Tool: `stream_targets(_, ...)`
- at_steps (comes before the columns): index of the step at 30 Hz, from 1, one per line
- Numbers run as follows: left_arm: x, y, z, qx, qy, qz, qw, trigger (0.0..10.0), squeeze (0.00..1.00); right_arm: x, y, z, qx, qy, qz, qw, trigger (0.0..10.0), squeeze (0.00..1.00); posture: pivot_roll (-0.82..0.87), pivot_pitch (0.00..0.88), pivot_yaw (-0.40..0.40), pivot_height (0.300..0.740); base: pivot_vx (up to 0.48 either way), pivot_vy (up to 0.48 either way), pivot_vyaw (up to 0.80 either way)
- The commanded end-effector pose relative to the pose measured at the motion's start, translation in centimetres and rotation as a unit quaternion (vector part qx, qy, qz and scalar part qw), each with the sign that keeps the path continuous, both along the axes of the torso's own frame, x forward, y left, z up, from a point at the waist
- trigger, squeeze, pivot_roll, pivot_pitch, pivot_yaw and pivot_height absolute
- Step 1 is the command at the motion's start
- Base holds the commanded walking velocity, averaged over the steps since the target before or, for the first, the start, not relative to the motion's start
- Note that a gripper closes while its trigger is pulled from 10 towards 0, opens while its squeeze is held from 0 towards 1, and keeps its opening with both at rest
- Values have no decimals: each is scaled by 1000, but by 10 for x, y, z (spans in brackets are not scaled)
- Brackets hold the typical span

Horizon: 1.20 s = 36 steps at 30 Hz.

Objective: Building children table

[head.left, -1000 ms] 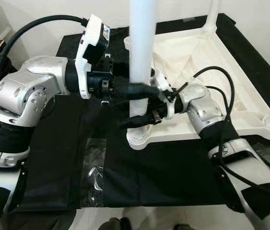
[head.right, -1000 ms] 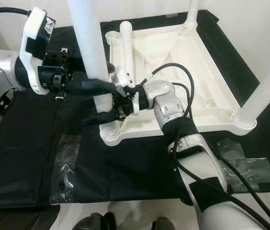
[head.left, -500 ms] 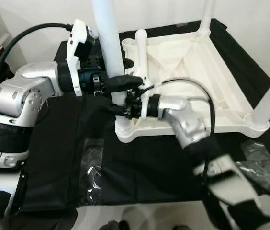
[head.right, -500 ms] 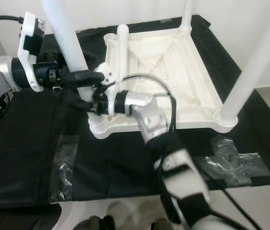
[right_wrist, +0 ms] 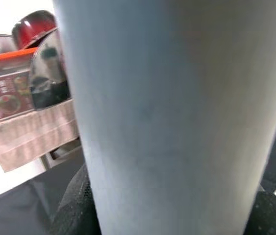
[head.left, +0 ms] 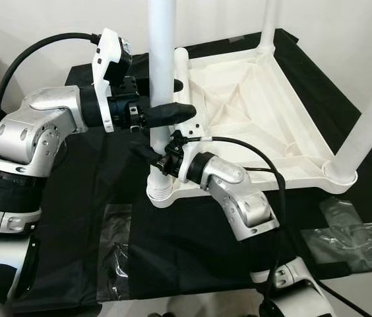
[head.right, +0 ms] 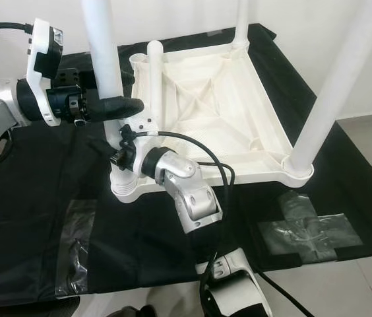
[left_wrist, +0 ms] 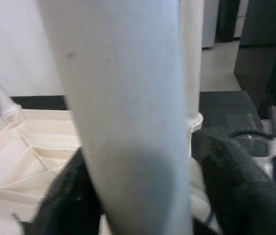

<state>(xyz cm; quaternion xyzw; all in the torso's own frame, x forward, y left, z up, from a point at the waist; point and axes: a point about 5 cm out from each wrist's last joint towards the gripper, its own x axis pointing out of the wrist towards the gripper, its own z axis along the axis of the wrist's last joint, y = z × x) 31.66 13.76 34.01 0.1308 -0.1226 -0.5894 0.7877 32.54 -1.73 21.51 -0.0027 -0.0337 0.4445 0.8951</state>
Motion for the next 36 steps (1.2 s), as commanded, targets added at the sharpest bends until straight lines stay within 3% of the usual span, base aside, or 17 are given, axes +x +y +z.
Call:
stream_targets(1, -1, -5, -11, 12, 17, -9, 1000, 0, 0, -3, -6, -51, -80, 110, -32, 990, 0, 0, 4, 189, 109, 740, 0, 0, 0)
stream_targets(5, -1, -1, -11, 10, 21, 2, 1000, 0, 0, -4, -4, -48, -90, 97, -21, 991, 0, 0, 2, 188, 109, 740, 0, 0, 0)
stream_targets(7, -3, 5, -7, -5, 22, 9, 1000, 10000, 0, 1, -6, -40, -85, 76, -10, 993, 0, 0, 3, 187, 107, 740, 0, 0, 0)
stream_targets(10, -3, 7, -5, -12, 22, 12, 1000, 10000, 0, 3, -8, -37, -83, 67, -8, 994, 0, 0, 3, 187, 107, 740, 0, 0, 0)
stream_targets(12, -6, 22, 10, -54, 9, 41, 998, 10000, 0, 13, -19, -27, -91, 50, -9, 995, 0, 0, 2, 183, 103, 740, 0, 0, 0)
stream_targets(15, -9, 31, 17, -74, -2, 65, 995, 10000, 0, 17, -24, -23, -106, 36, -11, 994, 0, 0, 1, 182, 103, 740, 0, 0, 0)
stream_targets(27, -13, 39, 17, -106, -10, 120, 987, 10000, 0, 15, -19, -24, -137, 24, 18, 990, 0, 0, 8, 171, 90, 740, 0, 0, 0)
stream_targets(28, -14, 38, 16, -113, -9, 120, 986, 8824, 0, 15, -18, -24, -137, 24, 21, 990, 0, 0, 8, 167, 88, 740, 0, 0, 0)
stream_targets(31, -15, 38, 16, -117, -7, 119, 986, 8824, 0, 16, -17, -24, -137, 24, 23, 990, 0, 0, 8, 167, 88, 740, 0, 0, 0)
stream_targets(32, -16, 37, 16, -122, -7, 117, 986, 0, 0, 16, -17, -24, -136, 24, 25, 990, 0, 0, 9, 166, 88, 740, 0, 0, 0)
stream_targets(34, -17, 35, 17, -124, -7, 114, 986, 0, 0, 17, -16, -22, -131, 22, 28, 991, 0, 0, 9, 163, 88, 740, 0, 0, 0)
stream_targets(35, -18, 33, 18, -127, -10, 109, 986, 0, 0, 16, -13, -16, -112, 15, 38, 993, 10000, 0, 8, 160, 89, 740, 0, 0, 0)
stream_targets(36, -18, 32, 19, -128, -12, 108, 986, 0, 0, 16, -12, -13, -101, 11, 44, 994, 10000, 0, 8, 160, 89, 740, 0, 0, 0)
